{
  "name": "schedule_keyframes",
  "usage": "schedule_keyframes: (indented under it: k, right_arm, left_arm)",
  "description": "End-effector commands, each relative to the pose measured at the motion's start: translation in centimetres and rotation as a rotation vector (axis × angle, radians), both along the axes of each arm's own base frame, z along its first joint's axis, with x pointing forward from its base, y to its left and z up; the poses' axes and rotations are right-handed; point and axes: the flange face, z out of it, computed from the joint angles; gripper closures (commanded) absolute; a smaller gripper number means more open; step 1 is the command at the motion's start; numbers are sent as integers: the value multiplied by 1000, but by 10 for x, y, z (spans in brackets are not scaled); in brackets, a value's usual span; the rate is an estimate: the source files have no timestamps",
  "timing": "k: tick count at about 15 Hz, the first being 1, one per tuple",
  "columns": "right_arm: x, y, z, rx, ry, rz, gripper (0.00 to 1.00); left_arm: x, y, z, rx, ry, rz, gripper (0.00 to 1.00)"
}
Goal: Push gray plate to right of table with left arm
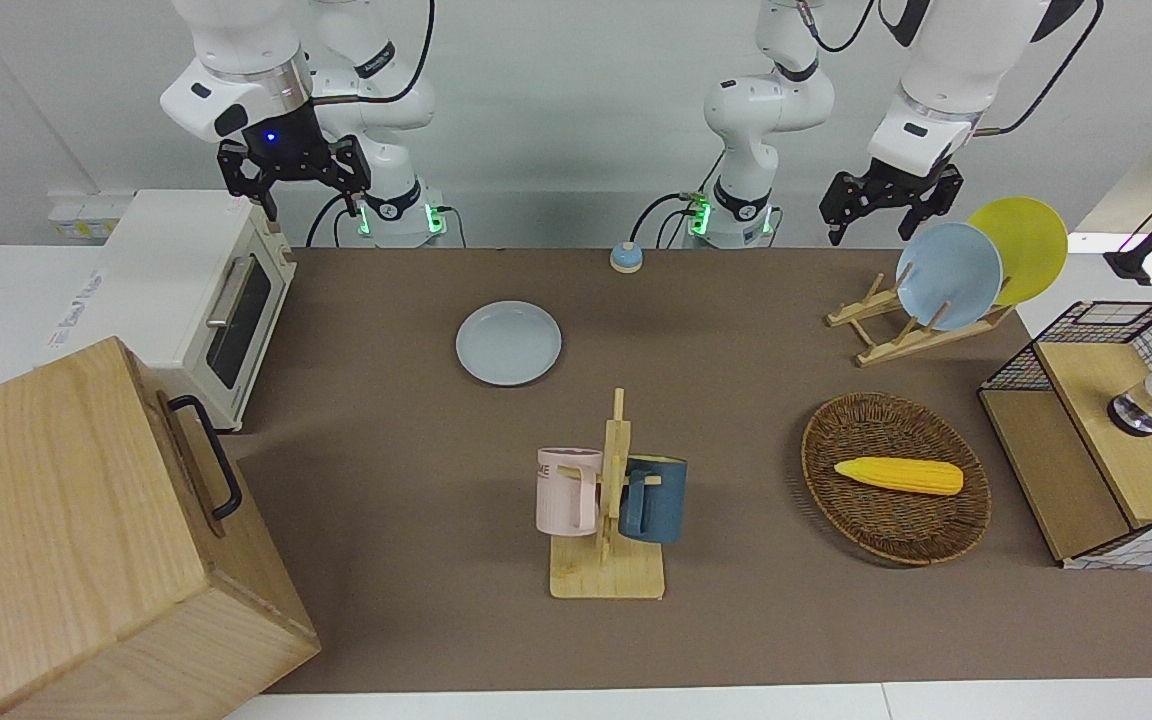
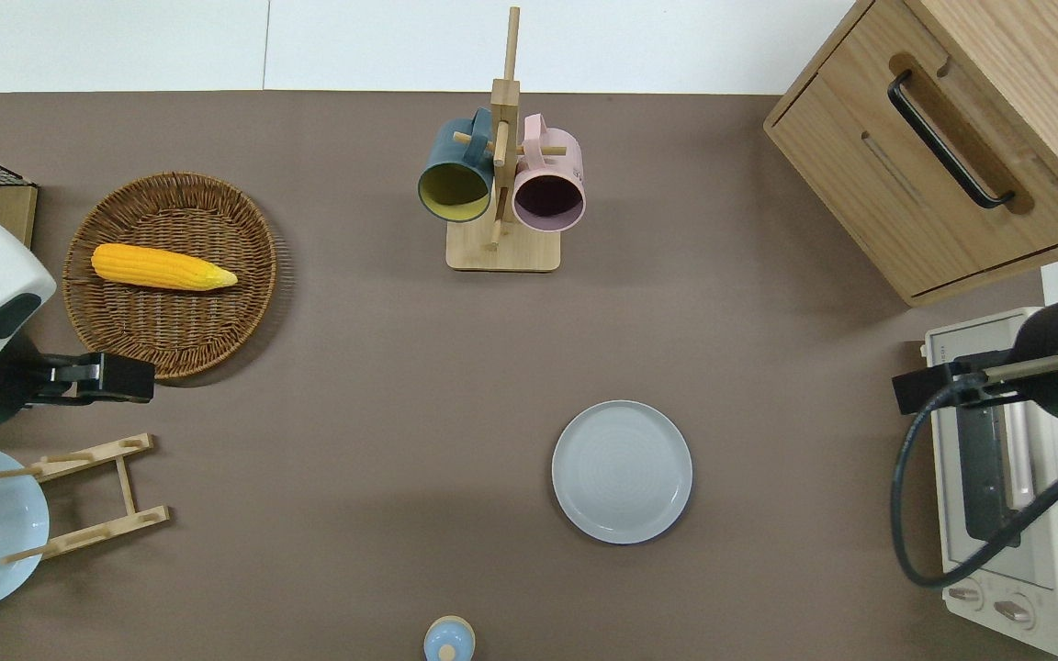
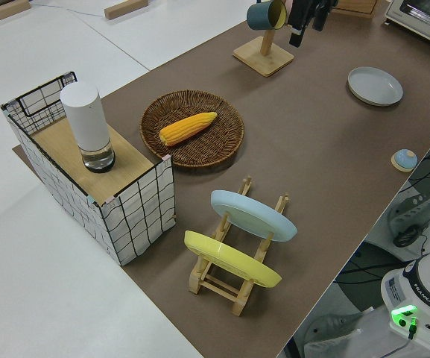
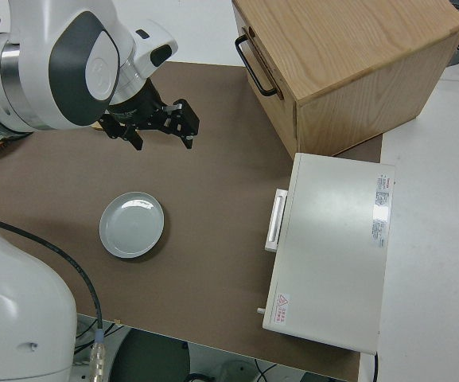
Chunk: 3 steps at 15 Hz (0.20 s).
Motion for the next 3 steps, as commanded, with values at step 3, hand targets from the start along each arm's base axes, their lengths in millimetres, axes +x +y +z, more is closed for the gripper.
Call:
schedule_keyframes:
  k: [3]
  right_arm:
    - [-5,-1,2,-1,6,4,5]
  left_arm:
    - [1,-4,5,-8,10,0,7]
